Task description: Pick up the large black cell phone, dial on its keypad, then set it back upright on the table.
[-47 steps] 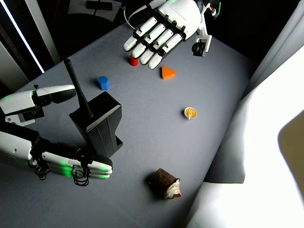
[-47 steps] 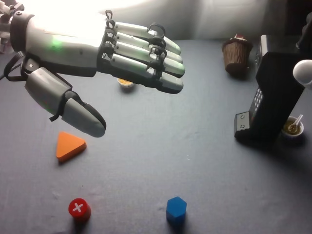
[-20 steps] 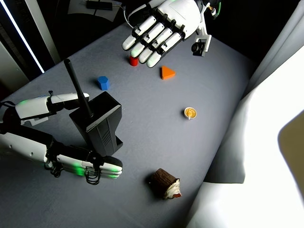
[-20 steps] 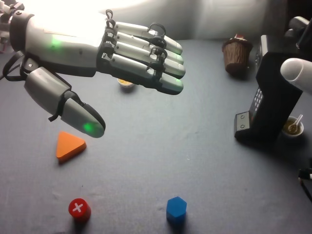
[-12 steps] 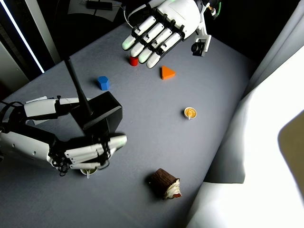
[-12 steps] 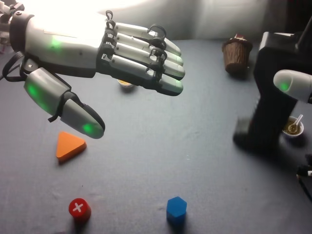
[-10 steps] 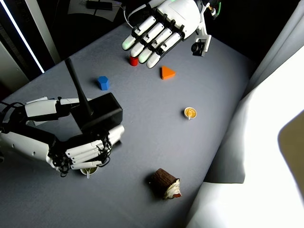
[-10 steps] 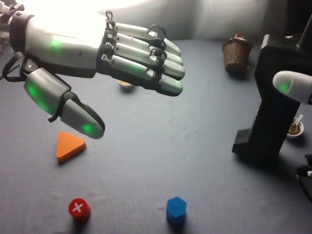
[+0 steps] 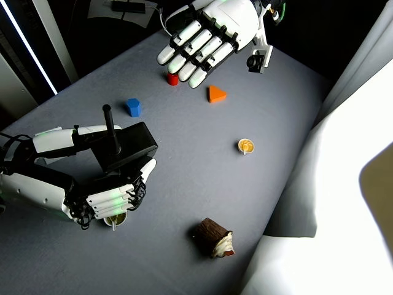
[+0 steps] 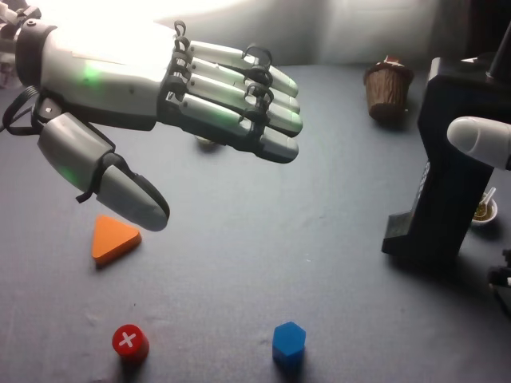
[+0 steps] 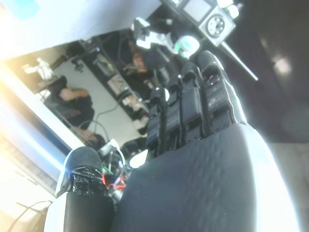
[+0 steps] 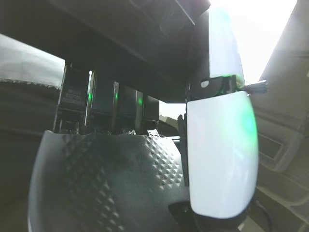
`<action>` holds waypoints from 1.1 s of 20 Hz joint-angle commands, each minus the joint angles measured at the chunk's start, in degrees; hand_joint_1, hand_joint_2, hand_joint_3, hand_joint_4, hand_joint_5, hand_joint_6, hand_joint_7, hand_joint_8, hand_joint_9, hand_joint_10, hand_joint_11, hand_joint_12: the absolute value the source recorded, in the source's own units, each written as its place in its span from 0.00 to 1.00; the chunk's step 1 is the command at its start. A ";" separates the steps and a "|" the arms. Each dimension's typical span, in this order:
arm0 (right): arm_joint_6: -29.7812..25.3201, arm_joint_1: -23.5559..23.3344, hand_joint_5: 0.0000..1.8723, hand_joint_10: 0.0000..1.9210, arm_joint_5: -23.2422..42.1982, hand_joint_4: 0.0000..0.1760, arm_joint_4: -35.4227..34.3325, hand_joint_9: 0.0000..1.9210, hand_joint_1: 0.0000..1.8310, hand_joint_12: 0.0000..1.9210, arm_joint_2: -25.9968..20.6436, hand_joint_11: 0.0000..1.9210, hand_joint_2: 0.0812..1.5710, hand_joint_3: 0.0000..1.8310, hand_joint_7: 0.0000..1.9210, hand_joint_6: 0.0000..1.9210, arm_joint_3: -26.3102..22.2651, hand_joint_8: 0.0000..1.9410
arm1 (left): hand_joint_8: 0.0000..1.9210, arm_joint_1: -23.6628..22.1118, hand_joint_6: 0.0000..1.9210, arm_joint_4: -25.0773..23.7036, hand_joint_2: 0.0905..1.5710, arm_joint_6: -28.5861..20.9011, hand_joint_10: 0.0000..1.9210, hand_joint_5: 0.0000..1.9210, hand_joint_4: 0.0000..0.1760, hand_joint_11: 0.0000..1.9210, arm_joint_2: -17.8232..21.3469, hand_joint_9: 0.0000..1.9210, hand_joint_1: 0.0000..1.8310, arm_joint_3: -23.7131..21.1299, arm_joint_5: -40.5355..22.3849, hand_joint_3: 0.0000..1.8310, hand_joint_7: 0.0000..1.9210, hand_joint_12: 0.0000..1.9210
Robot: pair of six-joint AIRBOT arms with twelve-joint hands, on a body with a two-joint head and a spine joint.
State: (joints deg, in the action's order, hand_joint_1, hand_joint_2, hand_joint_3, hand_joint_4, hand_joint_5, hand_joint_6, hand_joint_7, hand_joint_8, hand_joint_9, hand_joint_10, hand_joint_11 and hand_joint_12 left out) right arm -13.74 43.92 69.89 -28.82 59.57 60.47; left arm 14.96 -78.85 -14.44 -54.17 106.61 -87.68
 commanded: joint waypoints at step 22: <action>-4.43 -0.40 0.52 0.56 20.04 0.00 11.24 0.50 0.81 0.82 -1.19 0.45 0.69 0.00 0.46 0.40 2.27 0.54 | 0.85 -1.71 0.00 4.99 0.81 -1.94 1.00 0.03 0.39 0.43 -0.16 0.45 0.70 -1.54 2.65 0.01 0.33 1.00</action>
State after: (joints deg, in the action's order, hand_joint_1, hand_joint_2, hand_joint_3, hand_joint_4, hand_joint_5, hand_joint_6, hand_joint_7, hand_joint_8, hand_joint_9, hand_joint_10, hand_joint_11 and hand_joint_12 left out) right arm -16.71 43.92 81.17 -17.67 59.18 62.63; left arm 14.57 -80.07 -16.38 -54.48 104.99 -83.22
